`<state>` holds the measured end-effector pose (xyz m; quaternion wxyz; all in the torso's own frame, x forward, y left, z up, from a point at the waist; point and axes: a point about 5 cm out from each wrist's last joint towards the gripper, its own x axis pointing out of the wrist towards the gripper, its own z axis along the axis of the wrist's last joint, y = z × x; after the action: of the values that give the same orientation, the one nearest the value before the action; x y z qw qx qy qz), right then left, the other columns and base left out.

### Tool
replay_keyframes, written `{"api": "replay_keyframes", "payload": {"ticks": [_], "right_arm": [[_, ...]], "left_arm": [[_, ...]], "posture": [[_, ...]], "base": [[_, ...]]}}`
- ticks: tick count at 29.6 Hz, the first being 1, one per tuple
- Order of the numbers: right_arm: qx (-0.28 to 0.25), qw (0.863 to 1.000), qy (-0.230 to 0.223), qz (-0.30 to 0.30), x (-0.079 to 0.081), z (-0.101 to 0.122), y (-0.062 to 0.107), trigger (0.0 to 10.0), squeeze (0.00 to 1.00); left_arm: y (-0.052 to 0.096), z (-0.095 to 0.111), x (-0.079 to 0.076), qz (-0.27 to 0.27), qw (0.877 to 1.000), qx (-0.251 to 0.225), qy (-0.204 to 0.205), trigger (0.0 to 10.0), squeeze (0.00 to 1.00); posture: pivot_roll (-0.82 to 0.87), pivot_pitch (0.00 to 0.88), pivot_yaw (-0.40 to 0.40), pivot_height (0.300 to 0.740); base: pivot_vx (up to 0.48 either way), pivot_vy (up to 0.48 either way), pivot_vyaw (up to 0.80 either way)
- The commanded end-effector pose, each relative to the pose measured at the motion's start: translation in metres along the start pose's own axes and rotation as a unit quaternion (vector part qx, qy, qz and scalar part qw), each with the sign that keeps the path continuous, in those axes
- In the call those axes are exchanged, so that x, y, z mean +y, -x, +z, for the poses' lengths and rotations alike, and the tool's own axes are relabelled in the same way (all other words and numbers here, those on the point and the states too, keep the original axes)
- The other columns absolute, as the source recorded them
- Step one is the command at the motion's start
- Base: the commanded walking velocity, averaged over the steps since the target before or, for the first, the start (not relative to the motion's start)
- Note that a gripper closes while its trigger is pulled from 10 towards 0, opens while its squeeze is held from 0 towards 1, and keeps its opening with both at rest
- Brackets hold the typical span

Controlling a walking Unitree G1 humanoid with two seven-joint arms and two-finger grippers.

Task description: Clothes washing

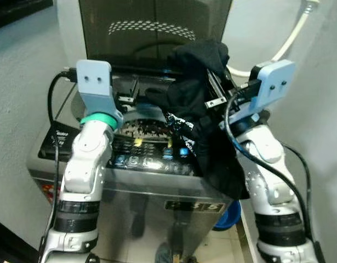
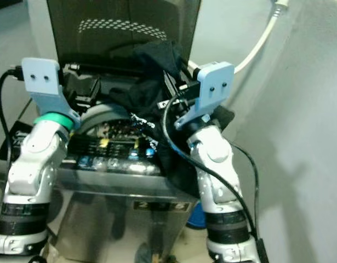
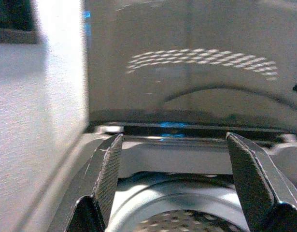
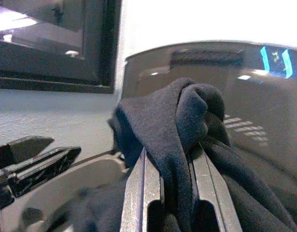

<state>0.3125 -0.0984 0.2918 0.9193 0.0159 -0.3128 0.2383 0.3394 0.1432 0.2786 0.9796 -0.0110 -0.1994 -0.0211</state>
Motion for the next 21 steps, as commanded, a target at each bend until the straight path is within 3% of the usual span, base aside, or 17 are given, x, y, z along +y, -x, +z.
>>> {"api": "replay_keyframes", "payload": {"ticks": [1, 17, 21], "right_arm": [[-0.009, 1.0, 0.0, -0.003, -0.002, 0.003, 0.0, 10.0, 0.0], [-0.006, 1.0, 0.003, -0.006, -0.002, 0.001, 0.0, 10.0, 0.0], [-0.011, 0.999, 0.039, -0.022, -0.006, 0.003, -0.011, 10.0, 0.0]], "left_arm": [[0.001, -0.005, -0.001, 0.003, 1.0, 0.011, 0.001, 10.0, 0.0], [0.0, -0.008, -0.001, 0.002, 1.0, 0.019, -0.001, 10.0, 0.0], [-0.001, -0.009, -0.004, -0.007, 1.0, 0.022, 0.0, 10.0, 0.0]], "posture": [[0.1, 0.009, -0.011, 0.74], [0.09, 0.01, -0.009, 0.74], [0.09, 0.015, -0.004, 0.74]], "base": [[0.0, 0.0, 0.0], [0.0, 0.0, 0.0], [0.0, 0.0, 0.0]]}}
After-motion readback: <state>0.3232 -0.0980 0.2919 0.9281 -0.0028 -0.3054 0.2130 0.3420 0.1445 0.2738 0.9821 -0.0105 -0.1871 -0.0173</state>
